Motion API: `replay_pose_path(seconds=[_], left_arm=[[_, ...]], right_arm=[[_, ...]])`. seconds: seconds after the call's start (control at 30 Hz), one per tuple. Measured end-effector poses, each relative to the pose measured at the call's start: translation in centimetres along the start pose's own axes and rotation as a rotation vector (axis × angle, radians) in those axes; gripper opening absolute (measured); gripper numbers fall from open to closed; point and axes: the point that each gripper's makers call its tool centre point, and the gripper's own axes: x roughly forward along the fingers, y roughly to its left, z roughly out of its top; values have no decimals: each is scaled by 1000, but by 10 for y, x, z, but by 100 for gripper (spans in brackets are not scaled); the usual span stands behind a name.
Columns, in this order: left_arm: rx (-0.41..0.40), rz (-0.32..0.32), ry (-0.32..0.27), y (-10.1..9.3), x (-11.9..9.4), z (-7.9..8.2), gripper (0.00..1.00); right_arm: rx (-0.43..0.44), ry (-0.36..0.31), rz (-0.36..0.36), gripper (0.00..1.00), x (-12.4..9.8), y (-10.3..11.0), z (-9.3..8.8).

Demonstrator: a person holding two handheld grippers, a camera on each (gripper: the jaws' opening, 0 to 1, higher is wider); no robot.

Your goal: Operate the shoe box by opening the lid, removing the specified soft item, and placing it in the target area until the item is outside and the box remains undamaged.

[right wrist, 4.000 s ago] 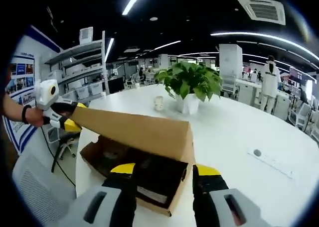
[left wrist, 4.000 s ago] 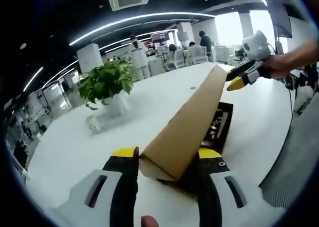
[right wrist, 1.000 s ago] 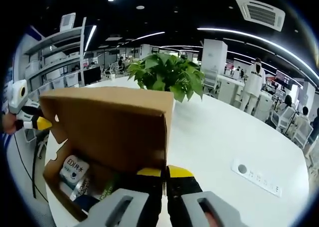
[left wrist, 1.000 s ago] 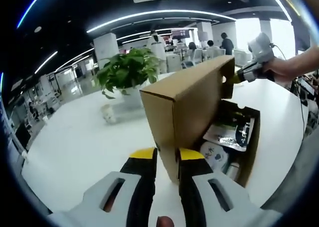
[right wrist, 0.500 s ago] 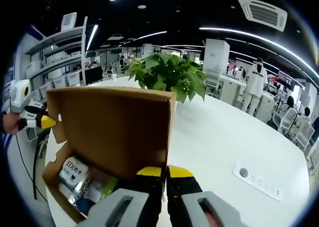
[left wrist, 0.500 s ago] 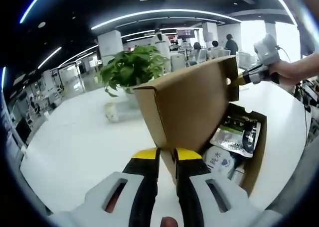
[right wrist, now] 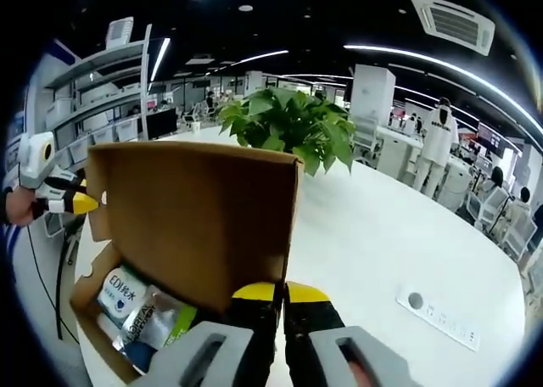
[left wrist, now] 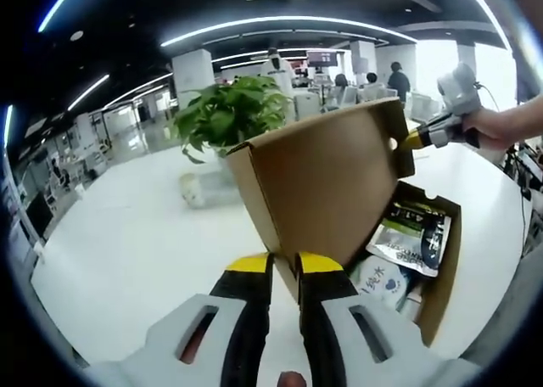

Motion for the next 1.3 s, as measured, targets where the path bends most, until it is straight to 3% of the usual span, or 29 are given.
replay_pose_path(seconds=[0.93,1.3], left_arm=[[-79,9,-13,20,21,1,6],[-96,11,-10,26,29,0,5]], right_arm=[[-7,24,-9,0,17,3,7],[-12,66,-17,2,24,1,-9]])
